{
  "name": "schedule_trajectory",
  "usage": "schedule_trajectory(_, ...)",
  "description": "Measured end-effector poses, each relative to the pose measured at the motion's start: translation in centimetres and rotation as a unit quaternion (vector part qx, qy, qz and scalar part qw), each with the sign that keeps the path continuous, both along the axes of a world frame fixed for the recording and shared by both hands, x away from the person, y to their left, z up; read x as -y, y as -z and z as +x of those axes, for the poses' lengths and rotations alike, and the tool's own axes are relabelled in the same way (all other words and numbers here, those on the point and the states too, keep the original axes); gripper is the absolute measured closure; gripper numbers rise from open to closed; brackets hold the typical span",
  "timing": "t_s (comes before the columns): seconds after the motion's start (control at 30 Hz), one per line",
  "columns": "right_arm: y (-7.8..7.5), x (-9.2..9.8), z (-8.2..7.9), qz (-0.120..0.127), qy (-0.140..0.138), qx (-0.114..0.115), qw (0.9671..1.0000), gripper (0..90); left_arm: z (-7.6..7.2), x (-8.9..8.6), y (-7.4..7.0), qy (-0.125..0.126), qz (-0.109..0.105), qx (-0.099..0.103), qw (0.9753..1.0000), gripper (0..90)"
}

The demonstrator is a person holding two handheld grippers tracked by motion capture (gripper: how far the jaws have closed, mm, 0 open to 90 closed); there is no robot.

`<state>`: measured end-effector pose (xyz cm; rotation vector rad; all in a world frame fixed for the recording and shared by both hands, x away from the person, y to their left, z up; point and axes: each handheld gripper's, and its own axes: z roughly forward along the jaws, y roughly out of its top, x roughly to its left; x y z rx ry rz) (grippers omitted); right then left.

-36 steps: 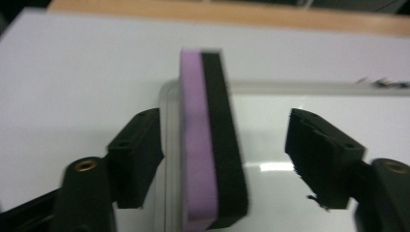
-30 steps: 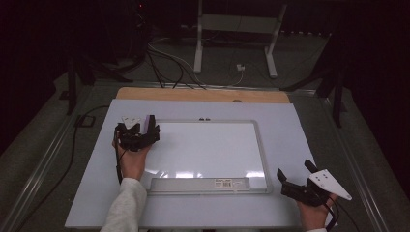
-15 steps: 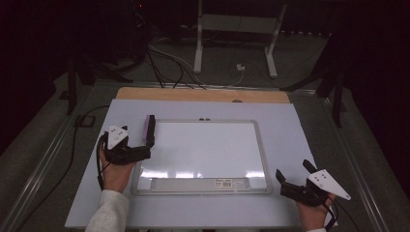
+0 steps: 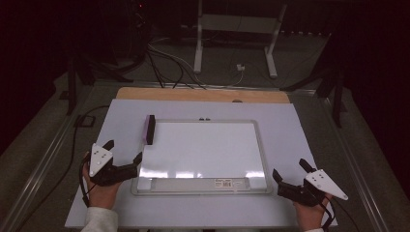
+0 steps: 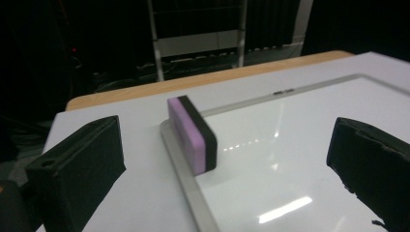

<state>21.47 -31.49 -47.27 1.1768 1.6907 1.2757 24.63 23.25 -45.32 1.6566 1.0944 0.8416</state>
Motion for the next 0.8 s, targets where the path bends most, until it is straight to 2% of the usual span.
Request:
schedule_trajectory(0.07, 0.1, 0.1, 0.1, 0.005, -0.001, -0.001, 1.0000, 0.2, -0.3, -0.2, 0.2, -0.005, 0.004, 0.006, 1.0000, 0.6)
schedule_trajectory(0.13, 0.1, 0.1, 0.2, 0.005, -0.002, -0.001, 1.0000, 0.2, -0.6, -0.5, 0.3, -0.007, 0.000, 0.012, 0.9999, 0.6)
schedule_trajectory(0.3, 0.2, 0.4, 0.3, 0.005, -0.003, 0.005, 1.0000, 0.2, -1.4, -0.6, 1.1, -0.012, 0.002, 0.016, 0.9998, 0.6)
schedule_trajectory(0.5, 0.2, 0.8, 0.4, 0.009, -0.002, 0.007, 0.9999, 0.2, -2.4, -0.5, 1.6, -0.008, 0.001, 0.024, 0.9997, 0.6)
schedule_trajectory(0.7, 0.3, 1.1, 0.5, 0.011, -0.003, -0.002, 0.9999, 0.2, -2.7, -0.6, 1.8, -0.011, 0.001, 0.023, 0.9997, 0.6)
schedule_trajectory(0.8, 0.6, 1.1, 0.8, 0.010, -0.006, -0.018, 0.9998, 0.1, -2.6, -0.8, 1.9, -0.018, 0.000, 0.018, 0.9997, 0.7)
